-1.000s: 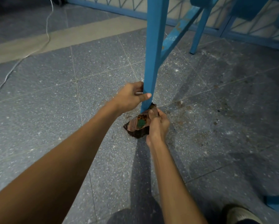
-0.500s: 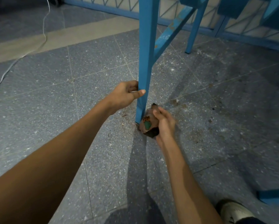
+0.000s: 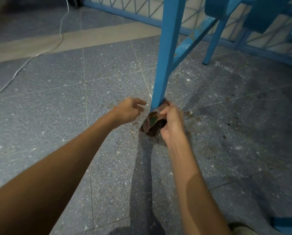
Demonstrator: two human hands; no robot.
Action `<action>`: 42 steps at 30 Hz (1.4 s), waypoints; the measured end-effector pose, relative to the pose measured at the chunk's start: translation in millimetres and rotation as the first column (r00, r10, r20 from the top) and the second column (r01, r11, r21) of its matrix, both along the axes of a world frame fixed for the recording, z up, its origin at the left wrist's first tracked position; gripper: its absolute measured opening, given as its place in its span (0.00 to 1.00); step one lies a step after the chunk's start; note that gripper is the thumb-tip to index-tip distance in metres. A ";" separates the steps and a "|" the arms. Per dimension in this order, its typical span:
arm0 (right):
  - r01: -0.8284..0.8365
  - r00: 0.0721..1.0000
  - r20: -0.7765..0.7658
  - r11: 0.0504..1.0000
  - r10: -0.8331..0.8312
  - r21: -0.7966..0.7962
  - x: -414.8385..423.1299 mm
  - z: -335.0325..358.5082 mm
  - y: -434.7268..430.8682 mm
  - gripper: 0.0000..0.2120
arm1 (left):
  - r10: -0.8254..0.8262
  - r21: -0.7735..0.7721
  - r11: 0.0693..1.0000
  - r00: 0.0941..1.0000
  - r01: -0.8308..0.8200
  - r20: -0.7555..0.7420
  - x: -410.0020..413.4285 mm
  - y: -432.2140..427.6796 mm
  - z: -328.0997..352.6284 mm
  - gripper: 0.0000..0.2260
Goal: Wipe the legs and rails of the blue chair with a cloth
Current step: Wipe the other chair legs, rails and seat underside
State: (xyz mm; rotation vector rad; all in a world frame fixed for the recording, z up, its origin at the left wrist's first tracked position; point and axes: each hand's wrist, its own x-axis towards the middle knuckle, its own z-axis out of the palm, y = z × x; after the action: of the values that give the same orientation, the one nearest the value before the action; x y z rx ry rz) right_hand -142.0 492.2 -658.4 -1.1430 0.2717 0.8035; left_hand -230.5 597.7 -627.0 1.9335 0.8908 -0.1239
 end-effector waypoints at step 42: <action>-0.574 0.775 0.269 0.815 0.572 -0.079 -14.4 69.4 13.6 0.11 | 0.982 -0.998 -0.042 0.181 -0.054 -0.051 -20.6 -33.2 -37.9 0.14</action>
State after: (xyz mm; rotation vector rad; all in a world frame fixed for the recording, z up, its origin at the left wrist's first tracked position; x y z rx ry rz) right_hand -156.5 505.8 -589.1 -1.3361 -0.3461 1.1577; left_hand -251.1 564.5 -664.9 0.0357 0.7154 0.7176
